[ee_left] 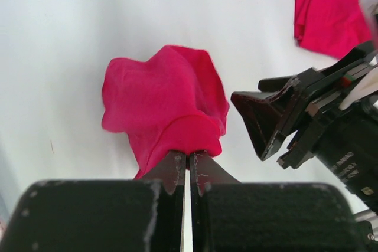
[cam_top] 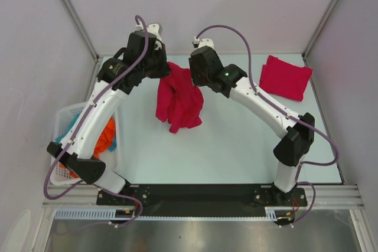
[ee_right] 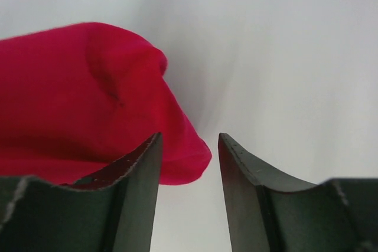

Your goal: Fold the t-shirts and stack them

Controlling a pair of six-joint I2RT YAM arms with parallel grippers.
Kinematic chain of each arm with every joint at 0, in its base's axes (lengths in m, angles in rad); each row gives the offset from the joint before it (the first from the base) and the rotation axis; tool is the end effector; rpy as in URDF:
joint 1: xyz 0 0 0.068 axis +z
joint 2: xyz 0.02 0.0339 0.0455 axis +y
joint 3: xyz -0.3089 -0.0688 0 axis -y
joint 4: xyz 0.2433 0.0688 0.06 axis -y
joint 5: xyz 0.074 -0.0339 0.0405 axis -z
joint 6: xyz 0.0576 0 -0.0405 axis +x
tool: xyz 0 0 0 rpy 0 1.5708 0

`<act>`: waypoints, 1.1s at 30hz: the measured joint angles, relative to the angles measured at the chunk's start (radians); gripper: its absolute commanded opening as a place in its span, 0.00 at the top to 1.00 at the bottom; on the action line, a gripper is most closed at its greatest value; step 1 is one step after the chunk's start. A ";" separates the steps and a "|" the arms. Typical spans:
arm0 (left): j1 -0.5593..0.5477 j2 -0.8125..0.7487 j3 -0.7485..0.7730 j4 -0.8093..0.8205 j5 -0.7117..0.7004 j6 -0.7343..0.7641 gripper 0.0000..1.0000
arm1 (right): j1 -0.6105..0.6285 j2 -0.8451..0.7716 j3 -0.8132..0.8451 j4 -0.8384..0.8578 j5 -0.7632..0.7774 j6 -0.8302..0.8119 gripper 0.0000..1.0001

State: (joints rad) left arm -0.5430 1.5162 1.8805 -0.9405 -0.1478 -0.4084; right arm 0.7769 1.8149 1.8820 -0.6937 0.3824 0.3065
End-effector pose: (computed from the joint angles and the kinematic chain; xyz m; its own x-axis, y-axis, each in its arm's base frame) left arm 0.2774 -0.1575 0.4933 -0.5891 -0.1033 -0.8014 0.1868 0.9475 -0.2594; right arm 0.3264 0.2908 0.4147 -0.5299 -0.1284 -0.8383 -0.2885 0.9568 0.0358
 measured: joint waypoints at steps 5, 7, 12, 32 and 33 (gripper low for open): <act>0.014 0.028 0.118 -0.050 -0.008 0.010 1.00 | 0.000 -0.012 -0.024 0.012 -0.006 0.017 0.47; 0.019 0.049 0.181 -0.062 -0.008 0.012 1.00 | 0.002 -0.026 -0.036 0.016 -0.006 0.021 0.48; 0.039 0.141 0.384 -0.123 -0.003 0.018 1.00 | 0.021 -0.077 -0.081 0.027 -0.006 0.042 0.48; 0.086 0.151 0.441 -0.169 -0.034 0.017 1.00 | 0.098 -0.033 -0.306 0.167 -0.094 0.142 0.50; 0.087 0.138 0.433 -0.169 -0.037 0.017 1.00 | 0.100 -0.021 -0.315 0.175 -0.098 0.147 0.50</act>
State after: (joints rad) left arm -0.4561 1.6539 2.3135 -1.1091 -0.1844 -0.3912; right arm 0.8764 1.7935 1.5673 -0.5182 0.2848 0.4538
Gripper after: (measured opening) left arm 0.010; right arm 0.507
